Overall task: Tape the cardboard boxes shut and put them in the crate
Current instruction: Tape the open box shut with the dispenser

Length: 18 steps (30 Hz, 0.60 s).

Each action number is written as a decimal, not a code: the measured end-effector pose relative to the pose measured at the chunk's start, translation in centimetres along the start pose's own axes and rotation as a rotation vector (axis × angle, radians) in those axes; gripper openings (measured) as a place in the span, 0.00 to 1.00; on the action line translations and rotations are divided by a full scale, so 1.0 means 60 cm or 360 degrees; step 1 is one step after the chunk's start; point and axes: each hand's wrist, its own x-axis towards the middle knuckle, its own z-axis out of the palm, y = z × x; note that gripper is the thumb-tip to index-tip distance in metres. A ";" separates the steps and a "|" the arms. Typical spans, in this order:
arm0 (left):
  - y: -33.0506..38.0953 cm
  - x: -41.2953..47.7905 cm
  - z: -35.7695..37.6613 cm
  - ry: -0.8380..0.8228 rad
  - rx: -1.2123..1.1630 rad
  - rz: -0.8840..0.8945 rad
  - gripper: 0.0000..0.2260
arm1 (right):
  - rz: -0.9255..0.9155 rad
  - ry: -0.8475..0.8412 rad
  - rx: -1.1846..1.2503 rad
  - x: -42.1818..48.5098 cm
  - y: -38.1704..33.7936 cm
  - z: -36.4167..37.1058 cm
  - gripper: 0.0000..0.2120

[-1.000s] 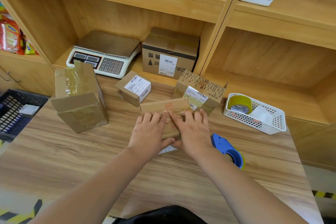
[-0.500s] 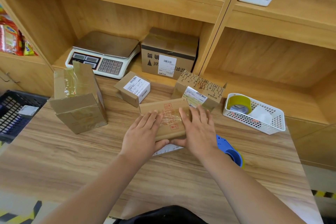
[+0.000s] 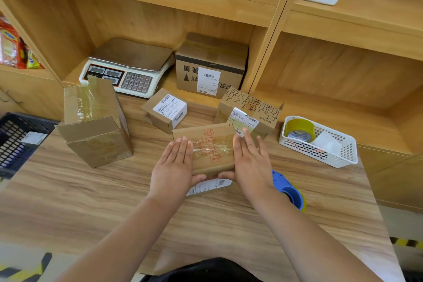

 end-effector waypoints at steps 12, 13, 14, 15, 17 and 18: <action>0.010 -0.009 0.011 0.0215 -0.0045 -0.0060 0.39 | 0.0209 0.0243 0.0477 -0.021 -0.008 0.025 0.52; 0.005 -0.011 0.012 0.0211 -0.0055 -0.0060 0.39 | 0.0200 0.0256 0.0579 -0.023 -0.008 0.024 0.51; -0.003 -0.013 0.014 0.0190 -0.0070 -0.0063 0.39 | 0.0195 0.0236 0.0697 -0.026 -0.011 0.023 0.49; -0.012 -0.017 0.015 0.0159 -0.0088 -0.0069 0.39 | 0.0187 0.0232 0.0816 -0.030 -0.015 0.022 0.46; -0.031 -0.029 0.015 0.0105 -0.0124 -0.0102 0.38 | 0.0154 0.0336 0.0964 -0.039 -0.029 0.014 0.43; -0.040 -0.035 0.017 0.0096 -0.0145 -0.0126 0.38 | 0.0129 0.0411 0.1013 -0.042 -0.038 0.009 0.42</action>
